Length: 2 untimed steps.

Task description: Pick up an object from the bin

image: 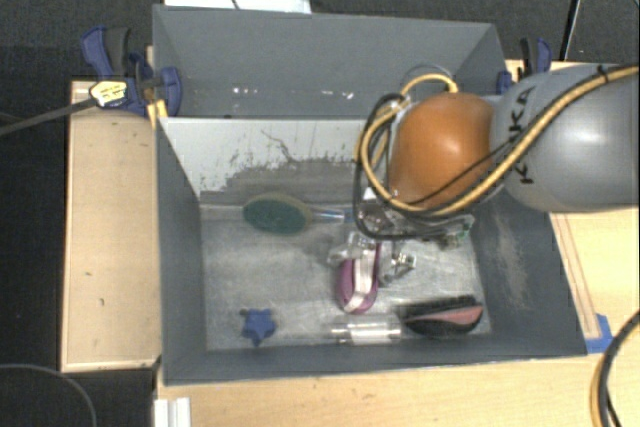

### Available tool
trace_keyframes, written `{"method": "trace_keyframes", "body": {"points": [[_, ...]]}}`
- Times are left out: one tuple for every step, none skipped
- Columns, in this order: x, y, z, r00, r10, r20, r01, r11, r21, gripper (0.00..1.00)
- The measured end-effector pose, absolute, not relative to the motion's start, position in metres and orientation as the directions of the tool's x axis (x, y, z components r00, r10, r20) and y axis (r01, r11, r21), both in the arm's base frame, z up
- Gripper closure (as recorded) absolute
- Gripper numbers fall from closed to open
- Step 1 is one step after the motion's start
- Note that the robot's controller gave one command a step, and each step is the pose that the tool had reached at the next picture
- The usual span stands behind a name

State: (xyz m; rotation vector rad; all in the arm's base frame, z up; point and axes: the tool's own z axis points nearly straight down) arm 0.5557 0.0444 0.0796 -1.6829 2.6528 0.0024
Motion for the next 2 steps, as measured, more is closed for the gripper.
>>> {"method": "trace_keyframes", "body": {"points": [[0.559,0.036,0.196,-0.329,-0.944,-0.004,-0.944,0.329,-0.008,1.0],[0.532,0.021,0.26,-0.043,-0.999,-0.001,-0.999,0.043,-0.005,1.0]]}}
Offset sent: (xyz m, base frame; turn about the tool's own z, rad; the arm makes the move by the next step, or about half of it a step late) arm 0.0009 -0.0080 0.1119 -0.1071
